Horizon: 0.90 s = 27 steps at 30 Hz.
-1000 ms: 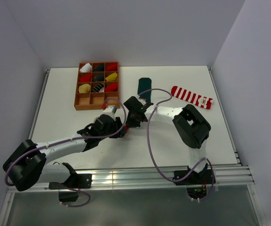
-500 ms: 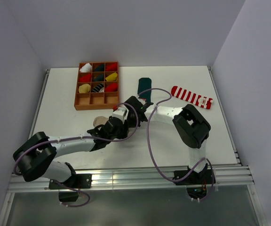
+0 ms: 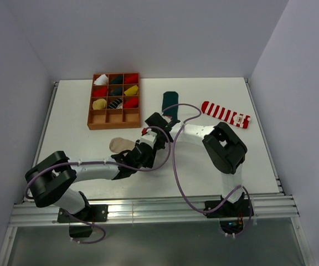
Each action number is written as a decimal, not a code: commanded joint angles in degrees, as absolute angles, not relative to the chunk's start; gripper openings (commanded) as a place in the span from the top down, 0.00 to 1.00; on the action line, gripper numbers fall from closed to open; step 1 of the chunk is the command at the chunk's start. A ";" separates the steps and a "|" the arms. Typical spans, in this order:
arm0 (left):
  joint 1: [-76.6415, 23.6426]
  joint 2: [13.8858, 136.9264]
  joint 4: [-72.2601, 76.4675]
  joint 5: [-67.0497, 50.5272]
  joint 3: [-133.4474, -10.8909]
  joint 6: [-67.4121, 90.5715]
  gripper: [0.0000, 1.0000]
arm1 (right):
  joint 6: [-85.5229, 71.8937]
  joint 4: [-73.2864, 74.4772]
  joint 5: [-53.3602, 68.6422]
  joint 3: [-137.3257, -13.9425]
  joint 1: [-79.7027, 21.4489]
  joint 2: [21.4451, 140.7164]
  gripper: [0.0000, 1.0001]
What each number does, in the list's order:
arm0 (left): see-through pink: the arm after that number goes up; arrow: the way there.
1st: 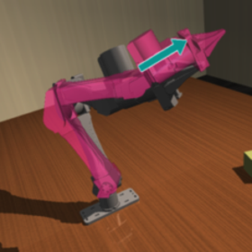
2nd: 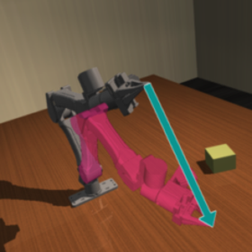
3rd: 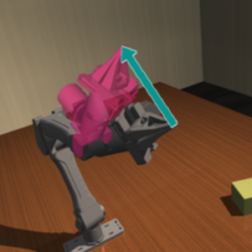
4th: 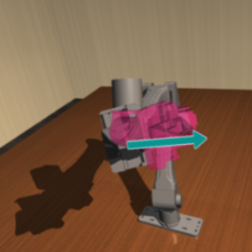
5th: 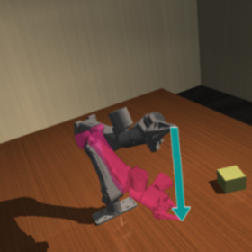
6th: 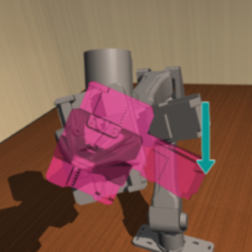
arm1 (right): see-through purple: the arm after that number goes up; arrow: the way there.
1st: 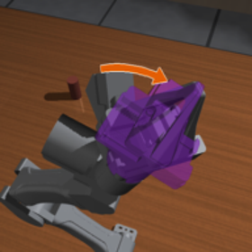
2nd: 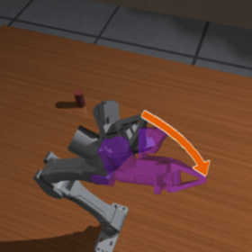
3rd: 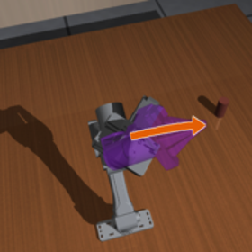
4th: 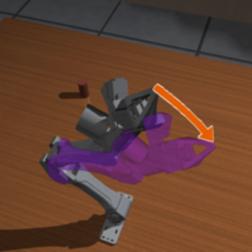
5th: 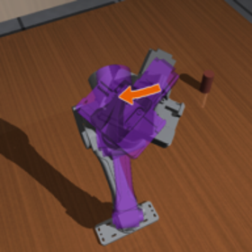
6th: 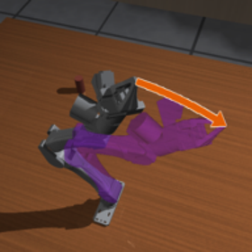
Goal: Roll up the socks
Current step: Roll the sock at the center of the board.
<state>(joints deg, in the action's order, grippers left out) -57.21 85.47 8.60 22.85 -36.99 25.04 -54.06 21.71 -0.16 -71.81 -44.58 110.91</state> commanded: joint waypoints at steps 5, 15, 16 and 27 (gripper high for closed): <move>-58.71 88.41 7.65 25.48 -39.81 25.04 0.52 | -53.44 23.03 -0.44 -72.95 -44.56 112.76 1.00; -58.80 93.16 1.67 28.30 -42.36 27.51 0.79 | -53.88 22.50 1.04 -73.04 -44.39 112.76 1.00; -58.80 93.25 1.41 28.47 -42.45 27.77 0.90 | -53.79 21.98 1.32 -72.69 -44.38 112.42 1.00; -55.73 89.22 1.32 18.56 -41.14 31.99 1.00 | -55.10 10.75 1.23 -65.32 -43.16 104.60 0.75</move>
